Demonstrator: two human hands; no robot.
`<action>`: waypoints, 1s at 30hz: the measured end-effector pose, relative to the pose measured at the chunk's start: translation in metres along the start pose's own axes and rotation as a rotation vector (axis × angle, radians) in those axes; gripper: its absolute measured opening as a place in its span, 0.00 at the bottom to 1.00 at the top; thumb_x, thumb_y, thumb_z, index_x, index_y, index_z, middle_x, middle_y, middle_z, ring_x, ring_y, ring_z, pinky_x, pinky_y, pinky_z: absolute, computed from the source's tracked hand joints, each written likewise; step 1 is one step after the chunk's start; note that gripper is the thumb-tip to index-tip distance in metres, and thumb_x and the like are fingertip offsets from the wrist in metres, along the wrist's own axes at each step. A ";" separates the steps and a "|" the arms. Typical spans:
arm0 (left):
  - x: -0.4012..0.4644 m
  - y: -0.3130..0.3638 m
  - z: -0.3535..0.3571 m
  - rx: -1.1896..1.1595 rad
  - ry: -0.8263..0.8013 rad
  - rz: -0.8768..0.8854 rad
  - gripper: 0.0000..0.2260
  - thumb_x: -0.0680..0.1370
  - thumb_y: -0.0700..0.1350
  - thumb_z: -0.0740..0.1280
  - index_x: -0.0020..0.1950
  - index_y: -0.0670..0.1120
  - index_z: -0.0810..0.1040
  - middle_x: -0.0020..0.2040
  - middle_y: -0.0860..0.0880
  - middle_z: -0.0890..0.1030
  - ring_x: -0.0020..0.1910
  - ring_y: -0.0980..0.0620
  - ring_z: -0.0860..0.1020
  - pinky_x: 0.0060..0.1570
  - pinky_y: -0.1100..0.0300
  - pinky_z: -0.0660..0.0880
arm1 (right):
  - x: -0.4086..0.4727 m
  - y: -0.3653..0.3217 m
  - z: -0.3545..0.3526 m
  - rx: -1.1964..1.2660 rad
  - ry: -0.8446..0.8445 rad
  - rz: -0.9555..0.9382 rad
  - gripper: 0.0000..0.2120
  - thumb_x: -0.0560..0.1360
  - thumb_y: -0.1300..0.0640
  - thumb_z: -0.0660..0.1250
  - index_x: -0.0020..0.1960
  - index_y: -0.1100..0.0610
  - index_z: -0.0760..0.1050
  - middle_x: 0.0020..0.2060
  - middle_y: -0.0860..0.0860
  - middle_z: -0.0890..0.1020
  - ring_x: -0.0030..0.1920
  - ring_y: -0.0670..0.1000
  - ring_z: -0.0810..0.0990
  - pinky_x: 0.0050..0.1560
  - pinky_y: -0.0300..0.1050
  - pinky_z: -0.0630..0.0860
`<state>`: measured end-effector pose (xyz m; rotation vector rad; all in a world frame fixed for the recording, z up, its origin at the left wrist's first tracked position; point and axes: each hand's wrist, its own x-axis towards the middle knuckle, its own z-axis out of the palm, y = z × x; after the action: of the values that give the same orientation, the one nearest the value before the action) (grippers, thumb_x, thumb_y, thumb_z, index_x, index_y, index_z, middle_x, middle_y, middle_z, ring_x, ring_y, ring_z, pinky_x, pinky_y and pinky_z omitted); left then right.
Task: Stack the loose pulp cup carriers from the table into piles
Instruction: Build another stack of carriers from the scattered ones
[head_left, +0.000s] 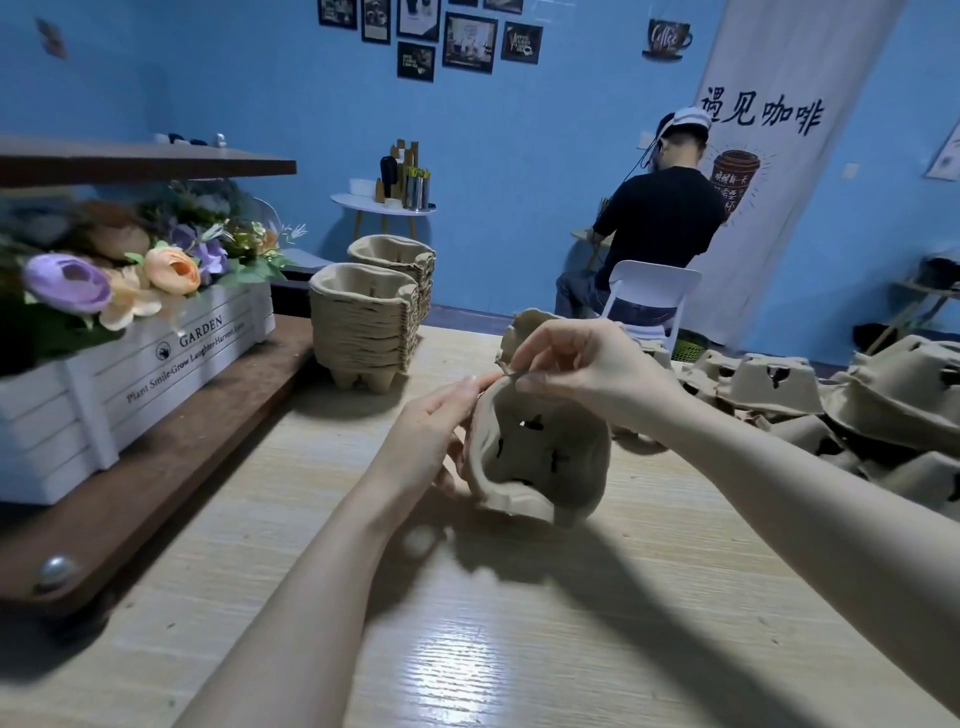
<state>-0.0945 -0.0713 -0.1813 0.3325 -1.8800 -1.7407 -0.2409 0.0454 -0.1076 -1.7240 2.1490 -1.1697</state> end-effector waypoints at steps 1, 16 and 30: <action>0.000 0.000 0.000 -0.001 -0.005 0.006 0.11 0.81 0.54 0.62 0.58 0.58 0.82 0.39 0.49 0.78 0.29 0.53 0.74 0.20 0.63 0.66 | 0.000 0.000 0.000 -0.012 0.013 -0.007 0.05 0.71 0.62 0.75 0.47 0.58 0.82 0.37 0.56 0.83 0.32 0.39 0.74 0.35 0.30 0.69; 0.005 -0.010 0.000 0.088 0.110 -0.012 0.21 0.78 0.40 0.69 0.68 0.57 0.77 0.43 0.48 0.80 0.31 0.55 0.78 0.18 0.62 0.70 | -0.059 0.049 0.009 0.144 0.264 0.213 0.11 0.73 0.54 0.73 0.55 0.51 0.78 0.45 0.54 0.83 0.38 0.52 0.78 0.37 0.46 0.77; 0.012 -0.020 -0.001 0.103 0.234 -0.019 0.18 0.77 0.41 0.69 0.64 0.58 0.80 0.35 0.54 0.76 0.34 0.51 0.73 0.22 0.61 0.69 | 0.008 0.075 -0.013 -0.132 0.426 0.225 0.09 0.76 0.56 0.69 0.56 0.53 0.76 0.43 0.47 0.79 0.40 0.40 0.76 0.44 0.41 0.73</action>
<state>-0.1073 -0.0808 -0.1980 0.5700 -1.8039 -1.5457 -0.3082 0.0476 -0.1443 -1.3171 2.6331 -1.4632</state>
